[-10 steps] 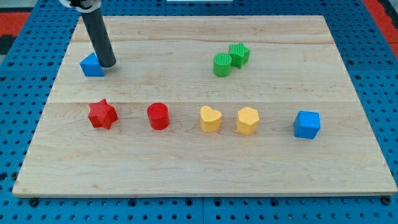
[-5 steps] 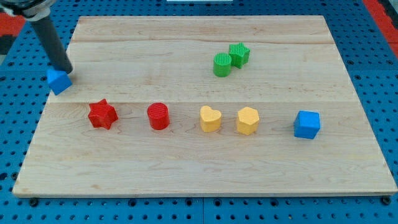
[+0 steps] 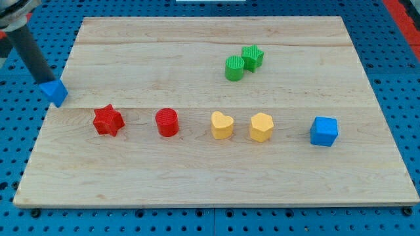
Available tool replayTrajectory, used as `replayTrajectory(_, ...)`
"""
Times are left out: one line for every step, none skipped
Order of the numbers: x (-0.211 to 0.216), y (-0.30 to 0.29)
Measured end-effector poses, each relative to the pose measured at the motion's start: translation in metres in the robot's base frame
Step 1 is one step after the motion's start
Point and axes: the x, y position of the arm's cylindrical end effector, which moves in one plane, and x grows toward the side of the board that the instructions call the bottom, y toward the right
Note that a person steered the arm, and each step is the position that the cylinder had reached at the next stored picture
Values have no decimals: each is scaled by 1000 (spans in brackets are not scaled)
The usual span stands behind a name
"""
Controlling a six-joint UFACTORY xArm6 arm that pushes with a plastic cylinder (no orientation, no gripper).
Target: Move blue triangle to center left and down a bit
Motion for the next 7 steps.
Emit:
replayTrajectory(38,-2)
replayTrajectory(36,-1)
replayTrajectory(2,-2)
replayTrajectory(-9,9)
replayTrajectory(16,18)
replayTrajectory(33,18)
replayTrajectory(34,23)
